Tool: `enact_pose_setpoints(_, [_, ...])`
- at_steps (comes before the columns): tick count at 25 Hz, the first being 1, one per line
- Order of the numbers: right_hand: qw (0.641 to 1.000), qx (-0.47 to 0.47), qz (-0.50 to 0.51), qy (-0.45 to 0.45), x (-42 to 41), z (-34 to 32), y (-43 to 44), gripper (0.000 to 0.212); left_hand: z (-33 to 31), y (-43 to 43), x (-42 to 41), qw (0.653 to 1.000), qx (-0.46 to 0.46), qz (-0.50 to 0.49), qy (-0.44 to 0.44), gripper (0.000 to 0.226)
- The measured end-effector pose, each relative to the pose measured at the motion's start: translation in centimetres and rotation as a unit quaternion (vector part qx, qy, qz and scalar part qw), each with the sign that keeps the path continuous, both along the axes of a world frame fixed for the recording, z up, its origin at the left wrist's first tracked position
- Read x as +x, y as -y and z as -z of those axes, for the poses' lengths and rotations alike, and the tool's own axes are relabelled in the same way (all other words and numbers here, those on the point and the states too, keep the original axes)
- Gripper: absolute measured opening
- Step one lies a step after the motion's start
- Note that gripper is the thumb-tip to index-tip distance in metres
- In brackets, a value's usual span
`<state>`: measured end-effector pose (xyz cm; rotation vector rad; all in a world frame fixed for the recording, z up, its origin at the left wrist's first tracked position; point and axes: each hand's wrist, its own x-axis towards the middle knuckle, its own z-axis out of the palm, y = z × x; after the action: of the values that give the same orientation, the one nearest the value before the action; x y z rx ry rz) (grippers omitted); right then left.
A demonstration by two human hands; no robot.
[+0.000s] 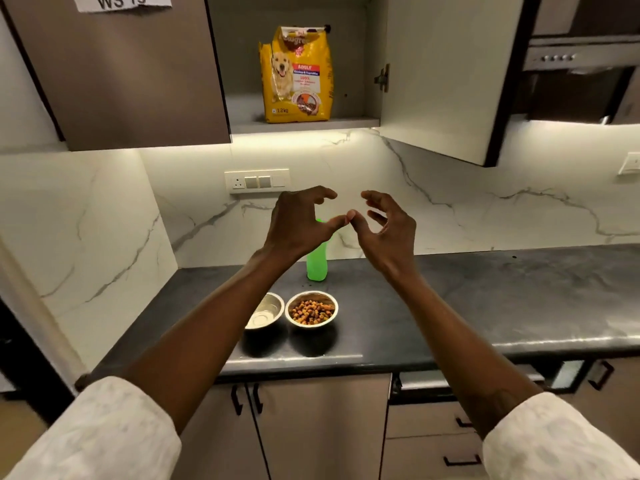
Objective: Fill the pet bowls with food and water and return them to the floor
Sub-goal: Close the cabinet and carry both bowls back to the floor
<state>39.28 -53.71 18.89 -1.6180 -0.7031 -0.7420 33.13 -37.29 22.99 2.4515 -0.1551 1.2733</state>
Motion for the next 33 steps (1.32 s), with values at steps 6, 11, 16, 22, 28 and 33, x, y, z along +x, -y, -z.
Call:
enact_pose_setpoints(6, [0.992,0.088,0.052,0.075,-3.6,-2.4,6.5,0.036,-2.4,9.2,-2.0,0.997,-0.008,0.046,0.061,0.044])
enact_pose_setpoints(11, [0.970,0.171,0.132,0.113,-3.4,-4.8,10.1,0.040,-5.2,14.6,-0.7,0.993,-0.010,0.070,0.100,0.035])
enact_pose_setpoints(16, [0.972,0.193,0.132,0.023,-1.9,-6.6,10.6,0.065,-6.6,17.0,1.4,0.991,-0.062,0.073,0.098,0.026])
enact_pose_setpoints(22, [0.967,0.229,0.108,0.001,-1.8,-6.6,8.9,0.057,-6.1,15.8,2.1,0.985,-0.116,0.103,0.076,0.026])
enact_pose_setpoints(28, [0.971,0.235,0.038,0.021,-2.5,-6.9,4.6,0.034,-5.7,11.5,0.8,0.981,-0.140,0.098,0.095,0.023])
enact_pose_setpoints(33, [0.973,0.229,-0.008,0.031,-2.9,-7.3,-1.5,0.028,-4.8,5.2,-0.6,0.973,-0.175,0.068,0.135,0.023])
